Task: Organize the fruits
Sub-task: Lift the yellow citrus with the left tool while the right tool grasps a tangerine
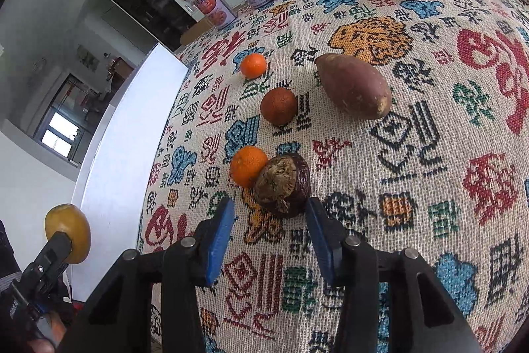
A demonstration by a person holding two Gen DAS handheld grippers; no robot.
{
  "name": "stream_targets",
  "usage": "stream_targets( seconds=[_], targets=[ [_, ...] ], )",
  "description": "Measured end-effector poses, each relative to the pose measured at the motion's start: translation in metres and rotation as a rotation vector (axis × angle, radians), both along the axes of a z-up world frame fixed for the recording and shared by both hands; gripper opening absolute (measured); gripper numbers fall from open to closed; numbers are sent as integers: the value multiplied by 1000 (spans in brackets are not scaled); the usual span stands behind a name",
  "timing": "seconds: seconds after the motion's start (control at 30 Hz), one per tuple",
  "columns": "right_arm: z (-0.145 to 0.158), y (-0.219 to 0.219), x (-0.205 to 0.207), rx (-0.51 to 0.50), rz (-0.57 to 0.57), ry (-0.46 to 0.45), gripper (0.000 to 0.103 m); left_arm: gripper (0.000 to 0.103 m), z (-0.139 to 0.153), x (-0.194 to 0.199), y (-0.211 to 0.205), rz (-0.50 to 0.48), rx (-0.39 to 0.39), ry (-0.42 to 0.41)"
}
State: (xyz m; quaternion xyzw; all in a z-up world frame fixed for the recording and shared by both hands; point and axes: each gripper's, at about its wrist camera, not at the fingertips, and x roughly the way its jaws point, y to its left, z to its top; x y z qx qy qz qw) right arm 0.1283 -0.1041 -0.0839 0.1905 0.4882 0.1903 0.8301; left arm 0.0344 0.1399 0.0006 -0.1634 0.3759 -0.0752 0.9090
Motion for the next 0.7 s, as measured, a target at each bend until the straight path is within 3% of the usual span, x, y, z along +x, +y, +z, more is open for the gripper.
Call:
stream_targets(
  seconds=[0.23, 0.33, 0.4, 0.43, 0.53, 0.6, 0.7],
  targets=[
    [17, -2, -6, -140, -135, -37, 52, 52, 6, -8, 14, 29, 1, 7],
    [20, 2, -30, -39, -58, -64, 53, 52, 5, -8, 17, 36, -4, 9],
    [11, 23, -30, 105, 103, -32, 53, 52, 5, -6, 15, 32, -13, 10],
    [5, 37, -25, 124, 156, -11, 53, 52, 6, -6, 14, 28, -22, 15],
    [-1, 49, -4, -5, 106, -77, 51, 52, 10, -8, 16, 24, -45, 19],
    [-2, 45, 10, -25, 54, -97, 49, 52, 13, -13, 18, 32, -24, 7],
    [3, 51, 24, -89, 65, -121, 50, 52, 14, -16, 24, 52, -17, 14]
  ],
)
